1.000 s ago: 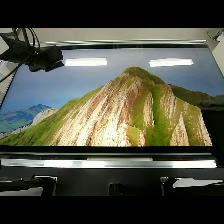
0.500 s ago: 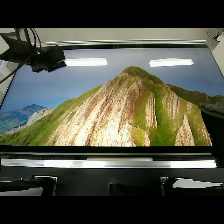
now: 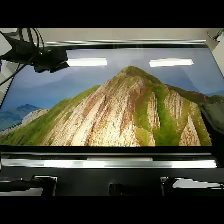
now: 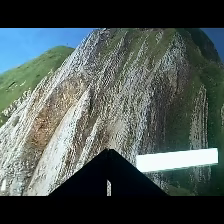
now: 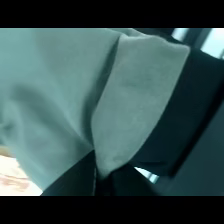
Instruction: Fold the clothes and pants, and hang the long-sleeved shirts on hangers.
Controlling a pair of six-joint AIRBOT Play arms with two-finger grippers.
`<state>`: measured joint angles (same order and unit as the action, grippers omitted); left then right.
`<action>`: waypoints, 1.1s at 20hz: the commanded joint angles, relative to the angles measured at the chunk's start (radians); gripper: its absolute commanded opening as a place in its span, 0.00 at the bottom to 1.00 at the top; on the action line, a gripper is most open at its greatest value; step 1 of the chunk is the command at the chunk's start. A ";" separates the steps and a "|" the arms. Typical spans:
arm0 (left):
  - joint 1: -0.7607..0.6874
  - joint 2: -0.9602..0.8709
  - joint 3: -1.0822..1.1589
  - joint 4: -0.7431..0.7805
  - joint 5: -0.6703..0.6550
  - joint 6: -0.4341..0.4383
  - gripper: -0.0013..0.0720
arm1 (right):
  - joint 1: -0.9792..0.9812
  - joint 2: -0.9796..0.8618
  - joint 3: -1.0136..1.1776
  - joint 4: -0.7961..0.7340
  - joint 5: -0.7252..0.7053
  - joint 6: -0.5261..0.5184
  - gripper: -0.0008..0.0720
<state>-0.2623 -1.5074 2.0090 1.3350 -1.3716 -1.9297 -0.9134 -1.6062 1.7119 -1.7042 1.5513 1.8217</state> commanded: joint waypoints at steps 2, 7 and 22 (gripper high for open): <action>-0.001 0.000 0.000 0.000 0.001 0.000 0.04 | 0.000 0.000 -0.120 -0.095 0.002 -0.005 0.40; -0.001 0.000 0.000 0.001 0.002 0.001 0.04 | 0.000 0.037 -0.128 -0.231 0.071 0.000 0.68; 0.159 0.040 0.000 0.099 0.001 0.292 0.04 | 0.690 0.229 -0.124 0.694 -0.389 -0.536 0.05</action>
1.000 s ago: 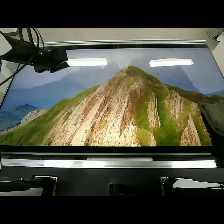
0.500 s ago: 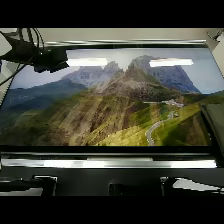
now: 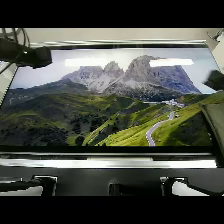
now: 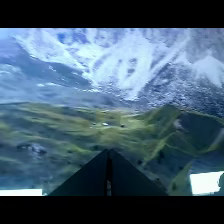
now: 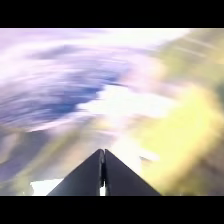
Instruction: Fold the clothes and pants, and hang the long-sleeved shirts on hangers.
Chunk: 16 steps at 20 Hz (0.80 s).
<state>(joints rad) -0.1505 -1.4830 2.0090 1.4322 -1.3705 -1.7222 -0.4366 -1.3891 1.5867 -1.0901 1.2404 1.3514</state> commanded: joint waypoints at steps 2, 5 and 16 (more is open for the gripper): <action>0.072 0.024 0.000 0.002 0.000 0.104 0.03 | 0.350 0.011 0.002 0.069 -0.140 -0.065 0.05; 0.080 0.026 0.000 0.002 0.000 0.130 0.04 | 0.473 0.011 0.002 0.038 -0.222 -0.037 0.05; 0.080 0.023 0.000 0.002 0.001 0.129 0.04 | 0.502 0.011 0.002 0.042 -0.245 -0.035 0.05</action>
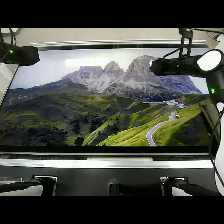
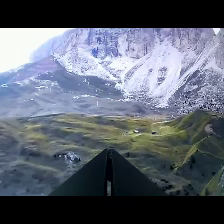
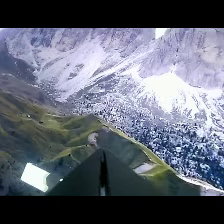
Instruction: Fold the clothes and pants, and hang the long-sleeved shirts on hangers.
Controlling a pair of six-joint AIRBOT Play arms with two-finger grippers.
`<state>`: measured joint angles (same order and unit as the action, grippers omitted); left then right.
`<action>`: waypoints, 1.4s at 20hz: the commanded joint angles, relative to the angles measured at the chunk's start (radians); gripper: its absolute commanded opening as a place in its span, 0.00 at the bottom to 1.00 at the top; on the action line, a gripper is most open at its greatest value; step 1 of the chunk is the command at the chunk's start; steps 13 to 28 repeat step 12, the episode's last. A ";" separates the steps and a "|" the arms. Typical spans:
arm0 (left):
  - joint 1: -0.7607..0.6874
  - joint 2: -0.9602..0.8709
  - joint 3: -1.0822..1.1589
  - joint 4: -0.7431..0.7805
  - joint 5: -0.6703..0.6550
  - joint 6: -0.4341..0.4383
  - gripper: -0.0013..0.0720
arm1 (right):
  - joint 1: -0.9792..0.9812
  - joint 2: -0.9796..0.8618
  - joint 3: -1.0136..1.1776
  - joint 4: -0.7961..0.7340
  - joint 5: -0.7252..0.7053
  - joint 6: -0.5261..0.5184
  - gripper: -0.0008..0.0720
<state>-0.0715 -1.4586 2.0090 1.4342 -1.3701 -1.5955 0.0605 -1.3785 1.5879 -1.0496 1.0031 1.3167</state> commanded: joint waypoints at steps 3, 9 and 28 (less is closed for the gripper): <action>0.001 -0.006 0.000 0.000 0.001 0.003 0.04 | 0.005 0.001 0.001 0.001 -0.011 0.000 0.05; 0.001 -0.016 0.000 0.000 0.001 0.003 0.04 | 0.005 0.001 0.001 0.001 -0.011 0.000 0.05; 0.001 -0.016 0.000 0.000 0.001 0.003 0.04 | 0.005 0.001 0.001 0.001 -0.011 0.000 0.05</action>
